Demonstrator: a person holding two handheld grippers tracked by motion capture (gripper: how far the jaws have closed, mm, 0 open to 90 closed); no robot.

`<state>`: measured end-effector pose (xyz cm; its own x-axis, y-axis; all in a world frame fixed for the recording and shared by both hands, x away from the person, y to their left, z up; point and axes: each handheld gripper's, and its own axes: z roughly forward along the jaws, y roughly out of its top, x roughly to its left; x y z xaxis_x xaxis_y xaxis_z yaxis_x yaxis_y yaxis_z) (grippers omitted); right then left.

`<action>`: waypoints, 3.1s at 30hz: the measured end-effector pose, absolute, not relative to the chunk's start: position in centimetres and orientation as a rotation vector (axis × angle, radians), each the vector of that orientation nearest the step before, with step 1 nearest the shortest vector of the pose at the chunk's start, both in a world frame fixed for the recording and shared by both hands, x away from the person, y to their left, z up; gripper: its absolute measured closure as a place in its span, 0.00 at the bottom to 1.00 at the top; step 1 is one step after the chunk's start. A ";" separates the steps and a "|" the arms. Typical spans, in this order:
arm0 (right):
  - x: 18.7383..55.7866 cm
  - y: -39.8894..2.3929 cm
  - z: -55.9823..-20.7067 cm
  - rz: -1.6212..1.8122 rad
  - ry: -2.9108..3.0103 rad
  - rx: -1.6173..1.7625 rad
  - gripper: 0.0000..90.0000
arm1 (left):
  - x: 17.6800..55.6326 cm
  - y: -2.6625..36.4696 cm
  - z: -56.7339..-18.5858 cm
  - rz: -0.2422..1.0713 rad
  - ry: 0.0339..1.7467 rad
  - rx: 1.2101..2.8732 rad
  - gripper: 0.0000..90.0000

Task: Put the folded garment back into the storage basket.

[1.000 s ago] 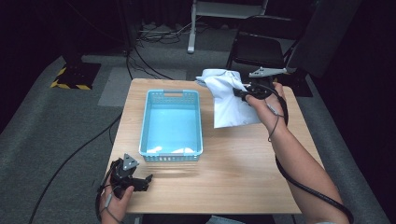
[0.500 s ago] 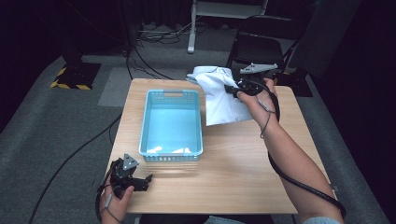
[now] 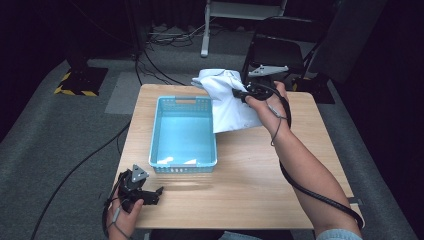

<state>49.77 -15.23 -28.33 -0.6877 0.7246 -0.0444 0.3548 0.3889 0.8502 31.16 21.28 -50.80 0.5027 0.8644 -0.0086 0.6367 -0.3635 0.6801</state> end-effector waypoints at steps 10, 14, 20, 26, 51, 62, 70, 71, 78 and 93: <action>49.9 -13.5 -28.3 1.243 2.252 0.910 0.84 | 31.2 21.3 -50.8 0.469 1.224 2.120 0.00; 49.9 -12.9 -28.3 1.253 2.253 0.910 0.84 | 31.2 21.3 -50.8 0.468 1.222 2.121 0.00; 49.9 -11.9 -28.3 1.268 2.251 0.899 0.84 | 31.2 21.3 -50.8 0.469 1.220 2.120 0.00; 49.9 -11.0 -28.6 1.269 2.262 0.892 0.84 | 31.3 21.3 -50.8 0.468 1.221 2.122 0.00; 50.5 -7.4 -30.5 1.279 2.277 0.889 0.84 | 31.4 21.3 -50.8 0.468 1.220 2.123 0.00; 50.5 -5.8 -31.6 1.283 2.300 0.884 0.84 | 31.4 21.3 -50.8 0.467 1.220 2.123 0.00; 50.6 -4.9 -32.5 1.277 2.311 0.876 0.84 | 31.4 21.3 -50.8 0.468 1.220 2.123 0.00; 50.6 -4.8 -32.6 1.276 2.312 0.875 0.84 | 31.4 21.3 -50.8 0.467 1.219 2.123 0.00; 50.7 -4.1 -33.6 1.267 2.323 0.884 0.84 | 31.4 21.3 -50.8 0.467 1.220 2.123 0.00; 49.9 -2.9 -35.6 1.255 2.365 0.880 0.84 | 31.4 21.3 -50.8 0.467 1.219 2.124 0.00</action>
